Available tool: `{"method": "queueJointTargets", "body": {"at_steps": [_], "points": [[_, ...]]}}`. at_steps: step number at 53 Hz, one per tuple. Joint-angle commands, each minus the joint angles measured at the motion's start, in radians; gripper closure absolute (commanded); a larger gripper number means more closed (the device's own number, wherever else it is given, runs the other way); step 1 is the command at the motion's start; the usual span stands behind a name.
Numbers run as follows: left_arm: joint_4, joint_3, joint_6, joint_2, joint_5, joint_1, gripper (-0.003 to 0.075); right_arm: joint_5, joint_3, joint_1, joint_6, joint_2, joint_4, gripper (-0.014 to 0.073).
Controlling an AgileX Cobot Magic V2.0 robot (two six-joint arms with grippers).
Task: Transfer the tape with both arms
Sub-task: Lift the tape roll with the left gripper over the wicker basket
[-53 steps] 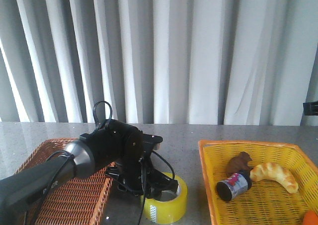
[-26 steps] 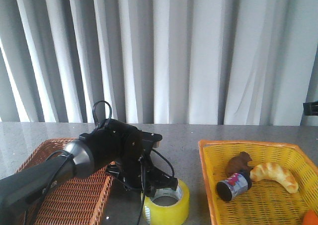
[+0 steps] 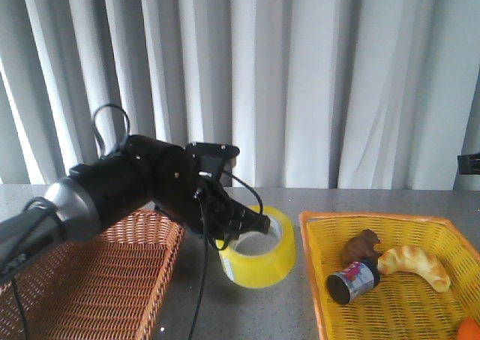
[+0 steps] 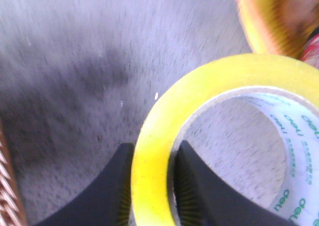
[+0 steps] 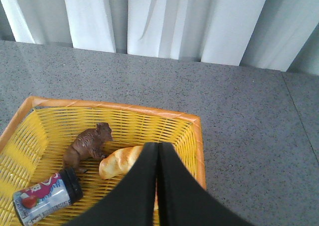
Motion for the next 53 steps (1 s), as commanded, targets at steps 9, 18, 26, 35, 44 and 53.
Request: {"method": "queueJointTargets", "body": {"at_steps": [9, 18, 26, 35, 44, 53], "points": [[0.113, -0.035, 0.004, -0.230, -0.078, -0.001, 0.0726, -0.070, -0.027, -0.004, -0.010, -0.033, -0.001, 0.0602], [0.245, -0.035, -0.055, -0.314, -0.021, 0.027, 0.0726, -0.070, -0.027, -0.004, -0.010, -0.033, -0.001, 0.0602], [0.288, -0.034, -0.124, -0.367, 0.046, 0.105, 0.0726, -0.070, -0.027, -0.004, -0.010, -0.033, -0.001, 0.0602], [0.306, -0.034, -0.117, -0.378, 0.136, 0.220, 0.0726, -0.069, -0.027, -0.004, -0.010, -0.033, -0.001, 0.0602], [0.296, -0.008, -0.077, -0.374, 0.150, 0.313, 0.0726, -0.069, -0.027, -0.004, -0.010, -0.033, -0.001, 0.0602], [0.221, 0.107, -0.060, -0.374, 0.076, 0.351, 0.0726, -0.069, -0.027, -0.004, -0.010, -0.033, -0.001, 0.0602]]}}
